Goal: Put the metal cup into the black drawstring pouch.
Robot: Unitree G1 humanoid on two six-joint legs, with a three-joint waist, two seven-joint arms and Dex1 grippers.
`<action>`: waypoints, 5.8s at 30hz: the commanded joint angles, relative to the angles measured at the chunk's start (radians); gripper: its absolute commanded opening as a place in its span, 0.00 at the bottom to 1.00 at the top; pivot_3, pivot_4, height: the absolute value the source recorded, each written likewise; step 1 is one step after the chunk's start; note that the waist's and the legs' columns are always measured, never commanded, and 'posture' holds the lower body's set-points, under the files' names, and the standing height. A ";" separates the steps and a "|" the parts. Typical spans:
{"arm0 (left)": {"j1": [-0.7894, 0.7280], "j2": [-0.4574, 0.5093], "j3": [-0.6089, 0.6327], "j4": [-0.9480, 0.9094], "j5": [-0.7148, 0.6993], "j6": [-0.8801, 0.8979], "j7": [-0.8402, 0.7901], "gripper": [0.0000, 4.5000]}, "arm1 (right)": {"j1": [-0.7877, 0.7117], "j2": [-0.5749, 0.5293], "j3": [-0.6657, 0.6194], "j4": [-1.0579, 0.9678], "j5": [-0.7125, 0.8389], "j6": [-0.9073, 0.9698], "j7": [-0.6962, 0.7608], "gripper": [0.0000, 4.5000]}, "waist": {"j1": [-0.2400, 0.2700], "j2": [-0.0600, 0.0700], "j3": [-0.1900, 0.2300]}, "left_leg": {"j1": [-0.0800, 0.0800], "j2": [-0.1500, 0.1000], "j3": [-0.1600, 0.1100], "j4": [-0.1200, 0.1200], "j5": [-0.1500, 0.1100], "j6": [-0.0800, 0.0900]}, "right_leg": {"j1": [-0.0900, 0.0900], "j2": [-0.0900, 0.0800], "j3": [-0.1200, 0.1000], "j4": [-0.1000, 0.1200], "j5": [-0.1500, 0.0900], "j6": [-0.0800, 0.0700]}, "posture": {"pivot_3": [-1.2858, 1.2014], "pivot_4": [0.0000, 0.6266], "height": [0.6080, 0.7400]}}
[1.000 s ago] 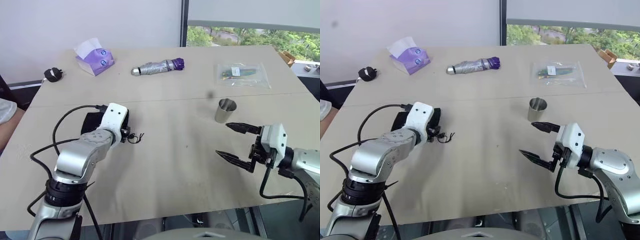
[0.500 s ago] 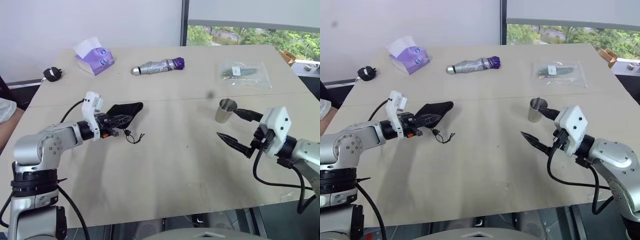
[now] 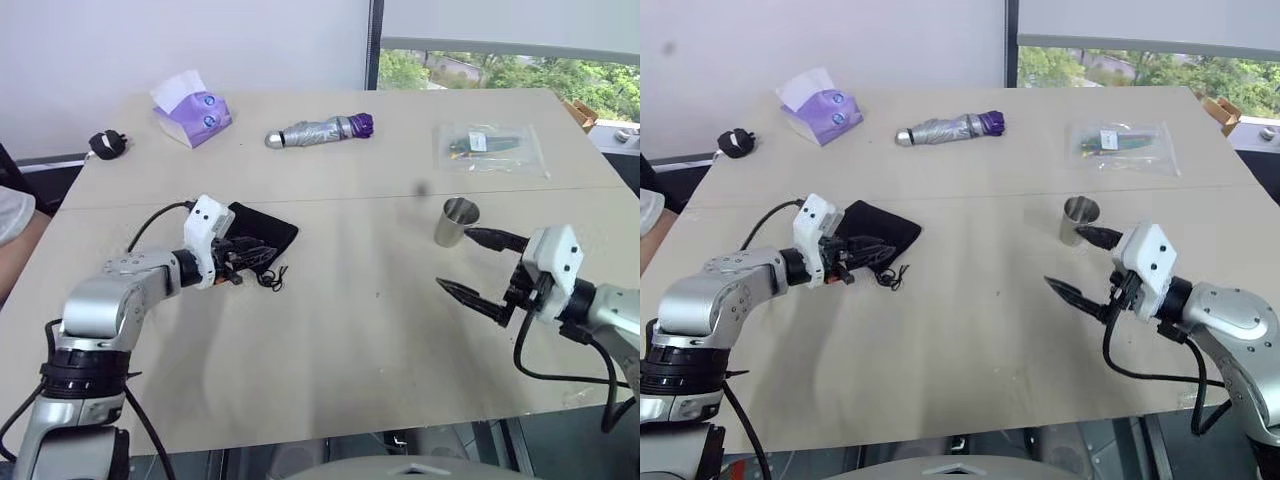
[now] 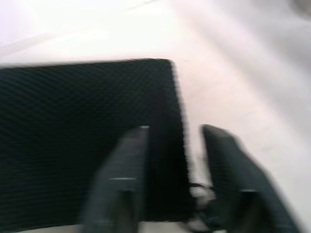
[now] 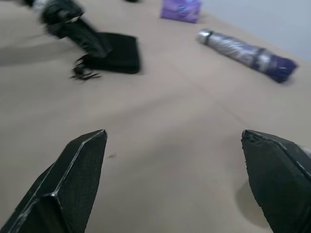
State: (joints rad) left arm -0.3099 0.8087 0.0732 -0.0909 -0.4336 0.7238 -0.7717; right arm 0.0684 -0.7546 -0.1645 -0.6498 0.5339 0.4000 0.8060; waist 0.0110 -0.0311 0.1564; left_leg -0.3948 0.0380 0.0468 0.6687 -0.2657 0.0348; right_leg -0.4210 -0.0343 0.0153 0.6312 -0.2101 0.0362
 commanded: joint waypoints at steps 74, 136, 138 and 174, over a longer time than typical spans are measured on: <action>-0.218 -0.183 0.220 -0.011 -0.249 0.470 0.093 0.00 | -0.283 0.057 -0.101 0.057 0.089 0.444 -0.370 1.00 | -0.002 0.000 0.000 | 0.002 -0.001 0.001 0.007 0.000 0.000 | 0.000 0.001 0.002 0.010 0.001 0.002 | 0.52 0.24 1.00; -0.264 -0.424 0.410 -0.060 -0.598 0.578 0.525 0.00 | -0.572 0.883 -0.021 0.605 0.206 0.420 -0.281 0.01 | -0.026 0.000 0.000 | -0.004 -0.001 -0.002 0.001 0.000 -0.001 | -0.006 0.000 0.000 0.011 0.003 0.004 | 0.52 0.24 1.00; -0.272 -0.428 0.422 -0.056 -0.615 0.582 0.544 0.00 | -0.562 0.881 -0.004 0.615 0.202 0.401 -0.276 0.01 | -0.028 0.000 0.000 | -0.004 -0.001 -0.002 0.001 0.001 -0.001 | -0.007 0.000 0.000 0.011 0.003 0.004 | 0.52 0.24 1.00; -0.176 -0.332 0.317 -0.169 -0.712 0.583 0.552 0.00 | -0.908 0.945 0.403 1.246 -0.359 -0.224 -0.259 0.01 | -0.046 -0.001 0.000 | -0.005 -0.001 -0.003 -0.001 0.004 -0.008 | -0.009 -0.005 0.000 0.010 0.003 0.004 | 0.52 0.24 1.00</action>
State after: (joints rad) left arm -0.4817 0.4661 0.3811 -0.2339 -1.1411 1.3334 -0.2125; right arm -0.8148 0.1309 0.2444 0.6346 0.1493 0.1929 0.5118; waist -0.0350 -0.0320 0.1562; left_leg -0.3999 0.0368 0.0447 0.6678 -0.2615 0.0271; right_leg -0.4301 -0.0398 0.0155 0.6413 -0.2068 0.0398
